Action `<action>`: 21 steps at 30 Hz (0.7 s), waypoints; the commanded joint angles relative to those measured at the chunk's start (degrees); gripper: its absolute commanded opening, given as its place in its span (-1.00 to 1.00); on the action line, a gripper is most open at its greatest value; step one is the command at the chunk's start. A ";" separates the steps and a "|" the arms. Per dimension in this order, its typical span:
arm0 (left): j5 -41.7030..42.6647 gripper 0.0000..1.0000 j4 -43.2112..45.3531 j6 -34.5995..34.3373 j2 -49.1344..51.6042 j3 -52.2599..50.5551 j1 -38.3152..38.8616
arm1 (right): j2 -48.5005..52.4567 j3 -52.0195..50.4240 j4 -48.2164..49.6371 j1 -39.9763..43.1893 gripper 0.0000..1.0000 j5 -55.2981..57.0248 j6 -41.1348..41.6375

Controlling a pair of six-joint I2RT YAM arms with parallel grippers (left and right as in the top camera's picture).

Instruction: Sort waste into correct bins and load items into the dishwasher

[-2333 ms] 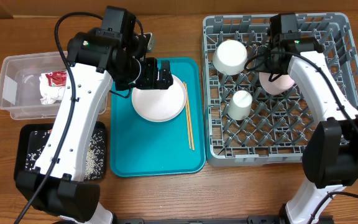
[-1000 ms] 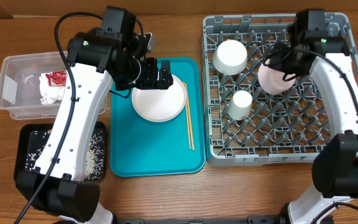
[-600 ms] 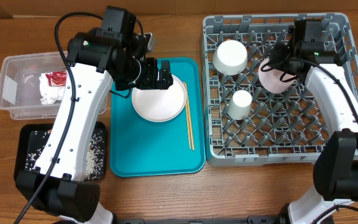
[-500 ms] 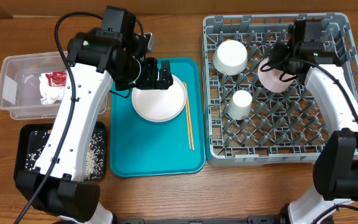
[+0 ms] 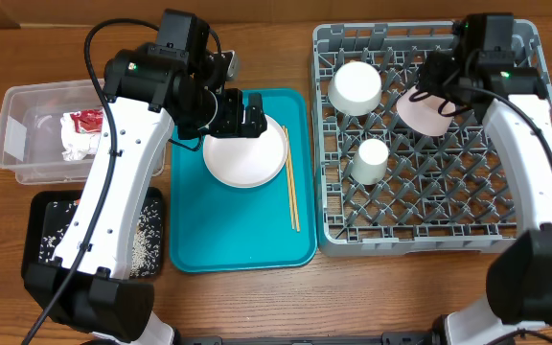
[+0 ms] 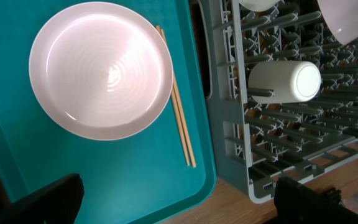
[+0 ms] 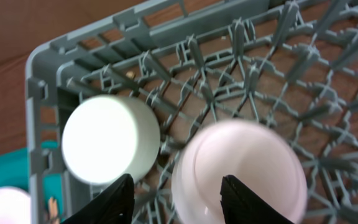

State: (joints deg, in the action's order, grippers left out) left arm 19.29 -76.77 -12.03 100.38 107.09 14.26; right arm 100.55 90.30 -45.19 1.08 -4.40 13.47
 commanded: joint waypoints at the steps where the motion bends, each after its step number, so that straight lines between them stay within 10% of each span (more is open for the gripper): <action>1: -0.24 0.99 -0.09 0.46 -0.63 0.92 0.39 | -2.95 1.79 -2.86 -0.20 -0.04 -1.22 0.04; 16: -0.26 1.00 -0.09 0.46 -0.63 0.92 0.39 | -2.45 -1.77 -9.99 -0.22 -0.04 -0.87 -0.33; 18: -0.24 0.99 -0.09 0.46 -0.63 0.92 0.39 | -2.45 -1.77 -11.56 -0.22 0.27 -0.83 -0.33; 20: -0.24 1.00 -0.09 0.46 -0.63 0.92 0.39 | -2.45 -1.77 -13.09 -0.20 1.00 -0.83 -0.33; 21: -0.13 1.00 0.66 -0.02 -0.63 0.92 0.31 | -2.45 -1.77 -13.53 -0.20 1.00 -0.83 -0.33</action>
State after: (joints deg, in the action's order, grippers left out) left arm 19.29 -76.79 -12.03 100.38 107.09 14.26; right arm 98.65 88.73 -58.30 1.08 -5.10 13.17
